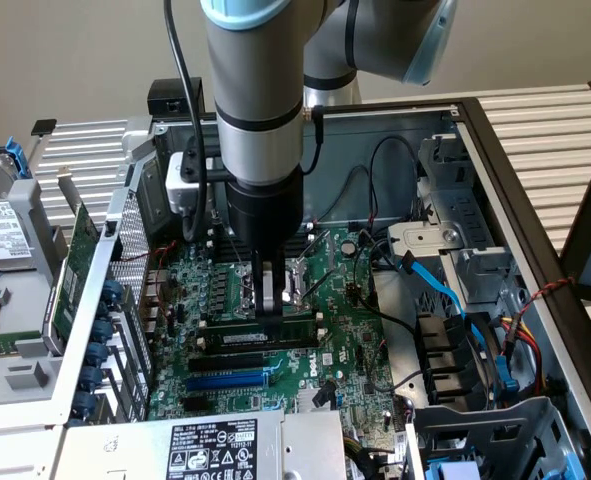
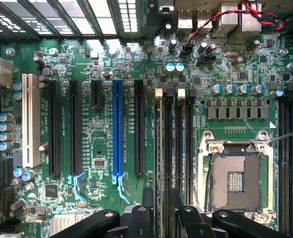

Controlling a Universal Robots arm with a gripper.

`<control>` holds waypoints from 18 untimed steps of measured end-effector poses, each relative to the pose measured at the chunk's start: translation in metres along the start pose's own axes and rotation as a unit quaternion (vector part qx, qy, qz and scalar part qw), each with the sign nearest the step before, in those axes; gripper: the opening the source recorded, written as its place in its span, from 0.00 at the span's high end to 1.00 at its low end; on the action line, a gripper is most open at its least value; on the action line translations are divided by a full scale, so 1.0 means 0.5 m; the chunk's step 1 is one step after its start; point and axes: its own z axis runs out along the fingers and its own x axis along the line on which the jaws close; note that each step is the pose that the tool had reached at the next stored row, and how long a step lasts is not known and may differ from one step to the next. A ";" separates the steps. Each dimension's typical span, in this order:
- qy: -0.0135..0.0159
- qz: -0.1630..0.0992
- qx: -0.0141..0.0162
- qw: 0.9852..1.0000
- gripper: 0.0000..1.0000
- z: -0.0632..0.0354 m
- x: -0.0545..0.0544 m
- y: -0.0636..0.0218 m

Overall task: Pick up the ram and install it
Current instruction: 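Insert the ram into the slot, then press down the ram until it locks into place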

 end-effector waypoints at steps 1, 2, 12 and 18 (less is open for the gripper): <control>0.000 0.000 0.000 1.000 0.74 0.000 0.000 0.000; 0.000 0.000 0.000 1.000 0.74 -0.001 0.000 0.000; -0.001 0.000 0.000 1.000 0.74 -0.009 0.000 0.001; -0.001 0.000 0.000 1.000 0.74 -0.011 0.000 0.001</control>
